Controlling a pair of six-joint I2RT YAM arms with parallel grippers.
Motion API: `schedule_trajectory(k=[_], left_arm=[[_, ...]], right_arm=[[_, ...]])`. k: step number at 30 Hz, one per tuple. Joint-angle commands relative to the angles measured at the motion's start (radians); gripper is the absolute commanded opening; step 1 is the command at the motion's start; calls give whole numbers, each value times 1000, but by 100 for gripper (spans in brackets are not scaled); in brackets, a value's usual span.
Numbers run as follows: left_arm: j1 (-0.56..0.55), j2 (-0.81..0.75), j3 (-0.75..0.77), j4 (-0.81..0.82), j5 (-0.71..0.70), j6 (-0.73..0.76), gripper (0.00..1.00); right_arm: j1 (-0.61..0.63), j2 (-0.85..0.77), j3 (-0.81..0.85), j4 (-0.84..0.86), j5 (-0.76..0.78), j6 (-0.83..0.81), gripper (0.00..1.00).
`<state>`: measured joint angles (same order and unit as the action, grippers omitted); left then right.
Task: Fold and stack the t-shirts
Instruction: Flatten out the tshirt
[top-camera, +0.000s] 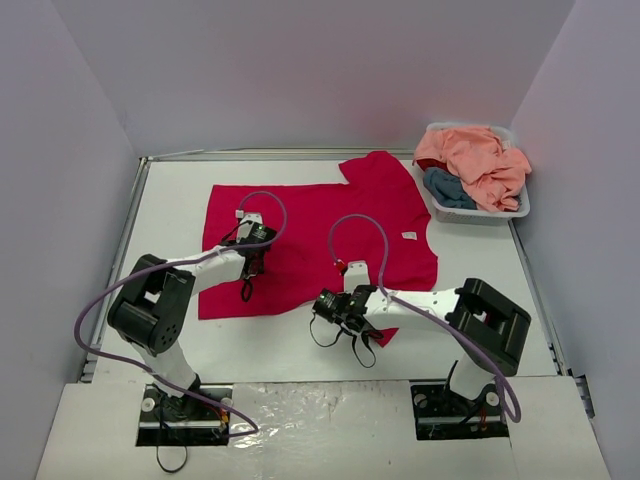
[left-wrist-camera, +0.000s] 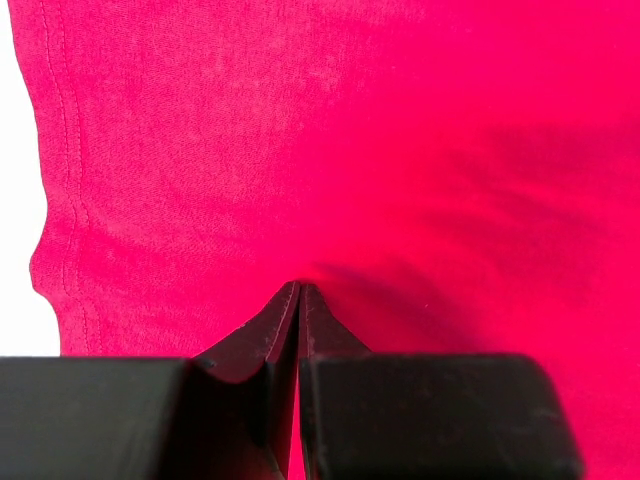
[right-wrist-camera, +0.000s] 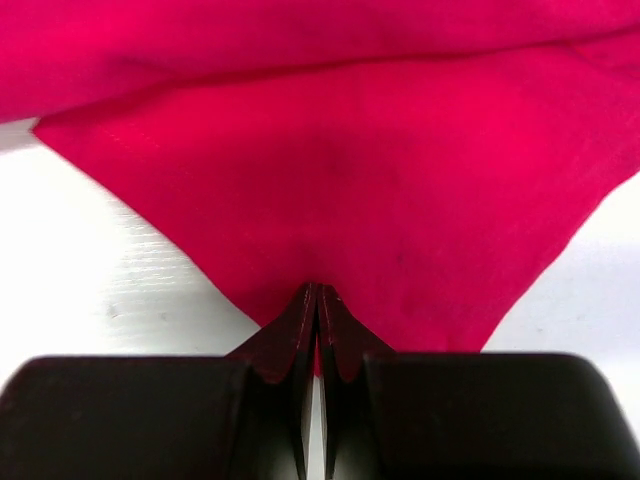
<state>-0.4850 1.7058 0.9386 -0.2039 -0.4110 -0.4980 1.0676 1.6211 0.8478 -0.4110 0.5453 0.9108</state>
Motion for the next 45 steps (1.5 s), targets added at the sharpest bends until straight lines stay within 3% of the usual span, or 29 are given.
schedule_trajectory(k=[1, 9, 24, 45], left_arm=[[-6, 14, 16, -65, 14, -20, 3], [-6, 11, 20, -77, 12, -24, 2], [-6, -3, 26, -92, 6, -24, 2], [-6, -21, 29, -123, -28, -25, 2]], right_arm=[[-1, 29, -16, -34, 59, 51, 0], [2, 68, -38, -23, 33, 63, 0], [78, -64, -181, -15, -84, 154, 0], [230, -52, -199, -69, -200, 258, 0]])
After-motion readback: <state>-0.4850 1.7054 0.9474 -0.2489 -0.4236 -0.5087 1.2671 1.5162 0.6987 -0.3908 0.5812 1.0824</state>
